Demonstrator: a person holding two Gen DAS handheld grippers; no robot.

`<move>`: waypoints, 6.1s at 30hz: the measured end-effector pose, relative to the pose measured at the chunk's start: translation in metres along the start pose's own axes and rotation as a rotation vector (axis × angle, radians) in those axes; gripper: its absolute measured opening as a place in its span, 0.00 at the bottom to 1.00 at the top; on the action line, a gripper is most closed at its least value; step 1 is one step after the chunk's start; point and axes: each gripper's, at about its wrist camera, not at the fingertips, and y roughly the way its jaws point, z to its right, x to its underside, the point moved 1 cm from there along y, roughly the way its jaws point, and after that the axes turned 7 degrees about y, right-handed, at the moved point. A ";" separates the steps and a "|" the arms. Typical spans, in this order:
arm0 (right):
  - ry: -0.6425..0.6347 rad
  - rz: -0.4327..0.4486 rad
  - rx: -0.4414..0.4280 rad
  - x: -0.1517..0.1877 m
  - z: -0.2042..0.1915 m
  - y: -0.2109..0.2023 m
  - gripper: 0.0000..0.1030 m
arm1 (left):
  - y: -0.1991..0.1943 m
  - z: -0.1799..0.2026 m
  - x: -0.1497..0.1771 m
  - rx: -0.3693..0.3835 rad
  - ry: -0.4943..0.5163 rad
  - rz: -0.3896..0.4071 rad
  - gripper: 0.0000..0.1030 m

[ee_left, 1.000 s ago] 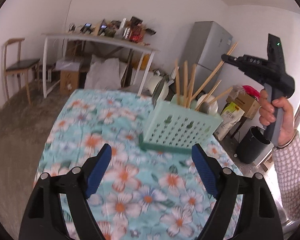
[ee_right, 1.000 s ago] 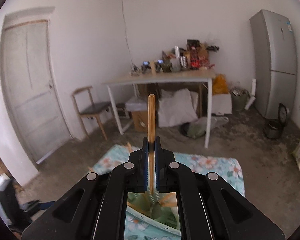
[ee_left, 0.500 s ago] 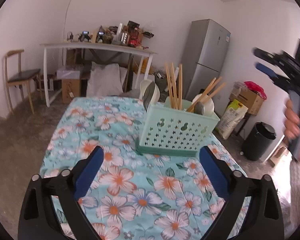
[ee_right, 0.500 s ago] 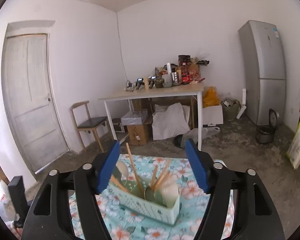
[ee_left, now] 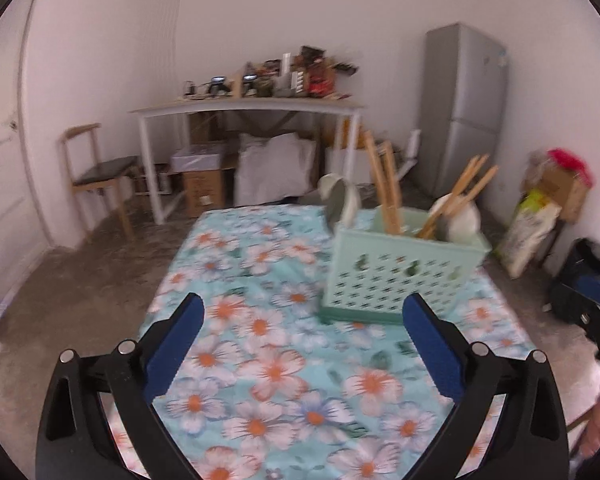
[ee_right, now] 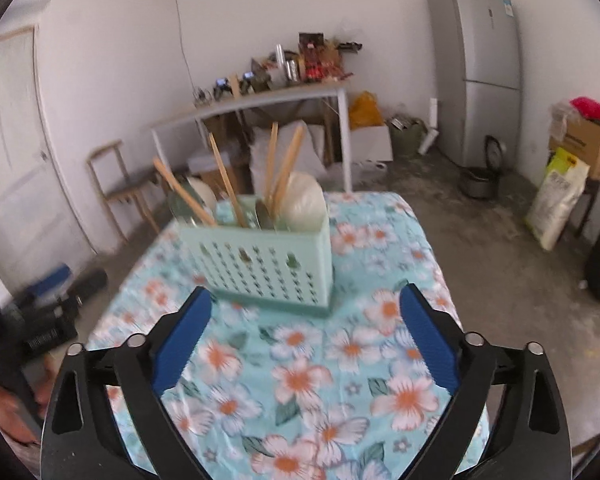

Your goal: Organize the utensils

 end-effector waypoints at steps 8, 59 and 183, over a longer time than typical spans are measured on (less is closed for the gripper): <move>-0.062 0.005 0.106 0.014 -0.012 0.004 0.92 | 0.001 0.001 -0.001 -0.108 -0.006 -0.030 0.95; 0.055 0.014 0.217 0.014 0.009 0.010 0.92 | 0.018 -0.017 0.003 -0.269 -0.094 -0.177 0.95; 0.040 -0.004 0.188 0.015 0.002 0.012 0.92 | 0.025 -0.017 0.010 -0.248 -0.084 -0.206 0.95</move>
